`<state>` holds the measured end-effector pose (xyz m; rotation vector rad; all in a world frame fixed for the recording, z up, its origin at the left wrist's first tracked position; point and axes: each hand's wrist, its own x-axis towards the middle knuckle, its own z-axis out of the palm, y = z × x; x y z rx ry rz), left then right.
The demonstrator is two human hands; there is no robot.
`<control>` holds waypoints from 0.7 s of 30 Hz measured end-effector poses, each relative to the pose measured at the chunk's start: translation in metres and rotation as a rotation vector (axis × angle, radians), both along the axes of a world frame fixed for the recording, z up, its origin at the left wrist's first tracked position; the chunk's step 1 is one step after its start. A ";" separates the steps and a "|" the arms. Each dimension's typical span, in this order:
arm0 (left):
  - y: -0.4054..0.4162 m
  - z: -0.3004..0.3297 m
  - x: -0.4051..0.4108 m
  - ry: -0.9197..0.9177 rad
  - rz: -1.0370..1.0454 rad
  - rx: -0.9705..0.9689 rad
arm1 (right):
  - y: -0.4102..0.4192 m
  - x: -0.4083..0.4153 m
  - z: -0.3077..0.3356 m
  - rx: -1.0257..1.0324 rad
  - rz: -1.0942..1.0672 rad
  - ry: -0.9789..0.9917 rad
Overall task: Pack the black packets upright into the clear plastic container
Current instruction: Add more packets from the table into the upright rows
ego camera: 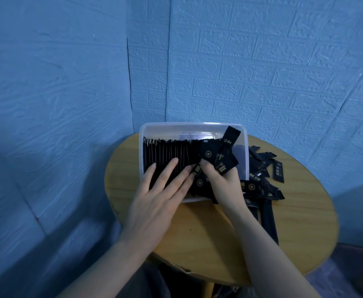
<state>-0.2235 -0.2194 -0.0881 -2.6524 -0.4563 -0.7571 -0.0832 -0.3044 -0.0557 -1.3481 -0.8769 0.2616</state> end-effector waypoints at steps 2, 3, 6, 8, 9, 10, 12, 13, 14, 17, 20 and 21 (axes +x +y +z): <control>0.000 0.000 0.000 0.012 0.006 0.017 | 0.001 0.001 -0.001 -0.006 -0.026 -0.011; 0.001 -0.001 0.000 0.014 0.008 0.021 | 0.001 0.001 0.000 -0.011 -0.032 -0.012; 0.002 -0.002 0.000 -0.008 0.013 0.027 | -0.001 0.001 0.003 -0.005 -0.009 0.039; 0.002 -0.003 0.001 -0.026 0.008 0.030 | -0.002 0.001 0.003 0.011 -0.003 0.076; 0.002 -0.003 0.001 -0.032 0.004 0.031 | -0.002 0.001 0.003 0.009 -0.003 0.068; 0.002 -0.002 0.001 -0.035 0.000 0.030 | -0.002 0.001 0.002 0.002 0.000 0.050; 0.001 -0.001 0.001 -0.030 0.002 0.021 | 0.000 -0.001 0.001 -0.012 0.011 0.025; 0.001 -0.001 0.001 -0.023 0.005 0.018 | 0.001 -0.002 0.001 -0.015 0.015 0.023; 0.000 -0.001 0.001 -0.017 0.008 0.016 | 0.001 -0.003 0.001 -0.015 0.021 0.027; 0.000 -0.001 0.000 0.003 0.013 0.030 | 0.000 -0.002 0.002 -0.024 0.039 0.056; 0.000 -0.002 0.000 -0.001 0.017 0.051 | -0.002 -0.001 0.002 -0.051 0.062 0.082; 0.000 -0.002 0.000 -0.003 0.022 0.054 | -0.002 -0.001 0.002 -0.056 0.069 0.080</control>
